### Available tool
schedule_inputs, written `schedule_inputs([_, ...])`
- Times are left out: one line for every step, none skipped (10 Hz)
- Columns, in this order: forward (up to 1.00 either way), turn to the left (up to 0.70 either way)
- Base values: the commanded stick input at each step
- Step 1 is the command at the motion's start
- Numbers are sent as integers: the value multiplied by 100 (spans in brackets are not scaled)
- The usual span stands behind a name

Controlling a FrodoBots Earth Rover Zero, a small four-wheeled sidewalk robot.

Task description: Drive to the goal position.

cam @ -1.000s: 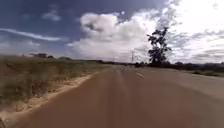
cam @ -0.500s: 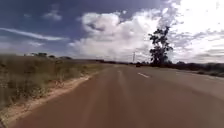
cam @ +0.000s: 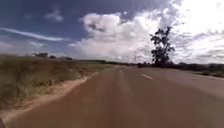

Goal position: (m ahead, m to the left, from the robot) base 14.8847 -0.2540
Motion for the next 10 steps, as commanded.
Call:
schedule_inputs([94,0])
schedule_inputs([86,0])
schedule_inputs([87,0])
schedule_inputs([89,0])
schedule_inputs([92,0])
schedule_inputs([94,0])
schedule_inputs([95,0])
schedule_inputs([98,-17])
schedule_inputs([98,-20])
schedule_inputs([99,-23])
